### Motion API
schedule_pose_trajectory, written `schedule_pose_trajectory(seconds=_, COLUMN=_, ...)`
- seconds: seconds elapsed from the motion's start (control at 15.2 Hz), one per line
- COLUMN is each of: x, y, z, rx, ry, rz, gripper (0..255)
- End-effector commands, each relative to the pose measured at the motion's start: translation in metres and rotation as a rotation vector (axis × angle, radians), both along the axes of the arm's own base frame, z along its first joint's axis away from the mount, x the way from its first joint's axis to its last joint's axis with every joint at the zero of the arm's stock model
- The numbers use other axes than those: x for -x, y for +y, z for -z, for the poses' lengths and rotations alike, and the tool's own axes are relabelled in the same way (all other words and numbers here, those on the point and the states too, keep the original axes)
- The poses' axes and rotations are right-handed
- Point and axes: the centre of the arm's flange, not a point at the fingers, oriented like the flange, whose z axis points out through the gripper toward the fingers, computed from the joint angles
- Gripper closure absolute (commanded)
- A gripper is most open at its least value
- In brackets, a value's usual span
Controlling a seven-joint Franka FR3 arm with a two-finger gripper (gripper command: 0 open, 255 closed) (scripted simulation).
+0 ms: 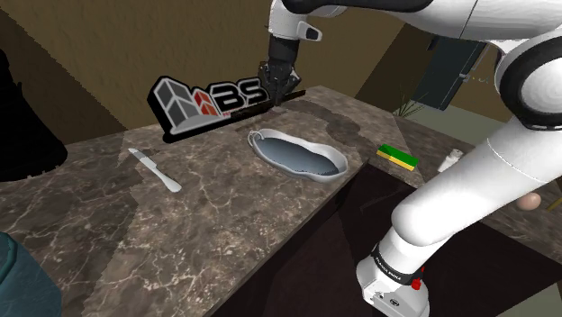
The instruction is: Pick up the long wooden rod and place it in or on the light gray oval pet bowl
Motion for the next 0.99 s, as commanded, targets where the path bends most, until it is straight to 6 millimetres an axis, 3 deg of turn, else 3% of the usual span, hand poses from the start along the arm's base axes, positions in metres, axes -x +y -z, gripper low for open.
schedule_pose_trajectory(seconds=0.0, x=0.028, y=0.002, z=0.000, rx=-0.001, ry=0.000, rz=0.001, gripper=255)
schedule_pose_trajectory(seconds=0.4, x=0.101, y=0.008, z=-0.001, rx=-0.001, ry=0.000, rz=0.001, gripper=255)
schedule_pose_trajectory(seconds=0.92, x=0.101, y=0.008, z=0.041, rx=-0.001, ry=0.000, rz=0.001, gripper=255)
